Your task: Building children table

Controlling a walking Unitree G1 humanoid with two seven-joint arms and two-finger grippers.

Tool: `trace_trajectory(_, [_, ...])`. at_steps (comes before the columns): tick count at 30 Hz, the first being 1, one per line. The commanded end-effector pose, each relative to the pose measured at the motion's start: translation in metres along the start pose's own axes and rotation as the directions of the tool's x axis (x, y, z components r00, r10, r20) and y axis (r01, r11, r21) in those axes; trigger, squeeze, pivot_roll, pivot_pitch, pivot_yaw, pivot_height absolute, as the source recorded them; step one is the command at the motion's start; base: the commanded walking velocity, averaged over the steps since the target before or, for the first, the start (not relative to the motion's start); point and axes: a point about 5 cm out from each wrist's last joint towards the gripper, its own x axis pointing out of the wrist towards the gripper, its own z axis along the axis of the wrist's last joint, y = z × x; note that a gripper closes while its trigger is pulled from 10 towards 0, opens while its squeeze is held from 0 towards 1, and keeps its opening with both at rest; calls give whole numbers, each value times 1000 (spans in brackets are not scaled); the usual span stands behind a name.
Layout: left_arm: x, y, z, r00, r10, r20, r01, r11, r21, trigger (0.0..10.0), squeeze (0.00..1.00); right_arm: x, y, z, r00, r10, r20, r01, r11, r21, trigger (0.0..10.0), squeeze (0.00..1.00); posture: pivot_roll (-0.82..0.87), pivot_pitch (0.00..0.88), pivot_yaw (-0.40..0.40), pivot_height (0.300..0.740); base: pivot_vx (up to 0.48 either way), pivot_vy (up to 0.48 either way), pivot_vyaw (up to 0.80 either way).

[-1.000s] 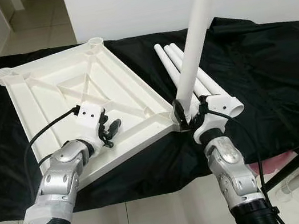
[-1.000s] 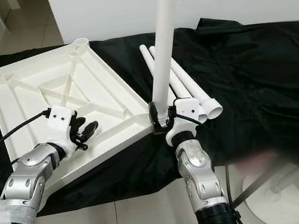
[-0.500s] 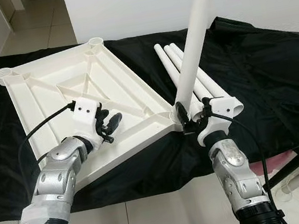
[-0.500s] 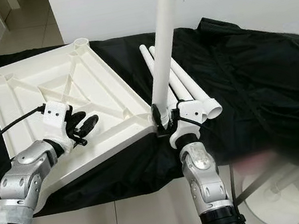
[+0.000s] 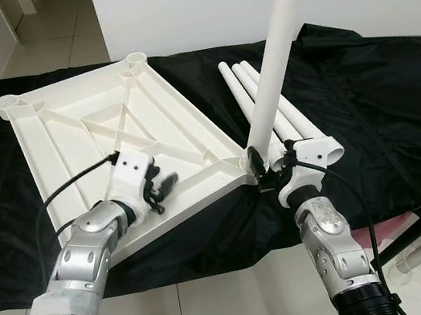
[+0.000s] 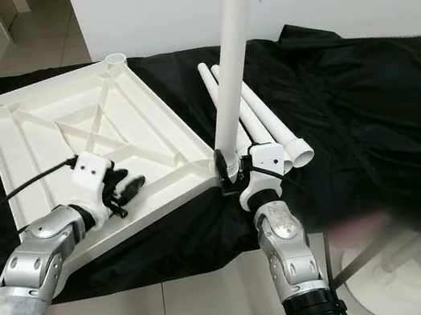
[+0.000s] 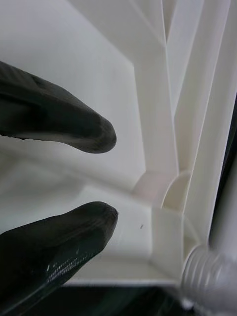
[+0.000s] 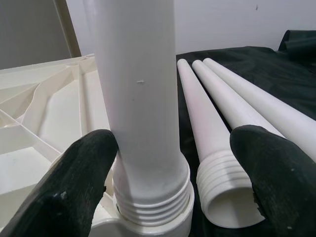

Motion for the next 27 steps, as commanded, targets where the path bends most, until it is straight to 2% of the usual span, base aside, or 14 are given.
trace_trajectory(1, [1,-5,-2,999,-33,-18,34,999,25,10000,0,1,-4,-2,1000,-19,-6,19,1000,-6,10000,0,-53,64,-58,740,0,0,0])
trace_trajectory(10, [3,-3,-4,998,-26,-50,28,999,39,10000,0,0,-6,-2,999,-32,-7,32,999,-15,10000,0,-56,73,-51,740,0,0,0])
trace_trajectory(14, [7,8,-6,996,45,-80,-42,998,44,10000,0,0,-6,-2,999,-38,-6,38,999,-15,10000,0,-63,79,-44,740,0,0,0])
trace_trajectory(27, [13,22,-4,985,128,-118,-124,992,39,10000,0,2,-7,-2,999,-46,-3,46,999,-17,10000,0,-72,79,-36,740,0,0,0])
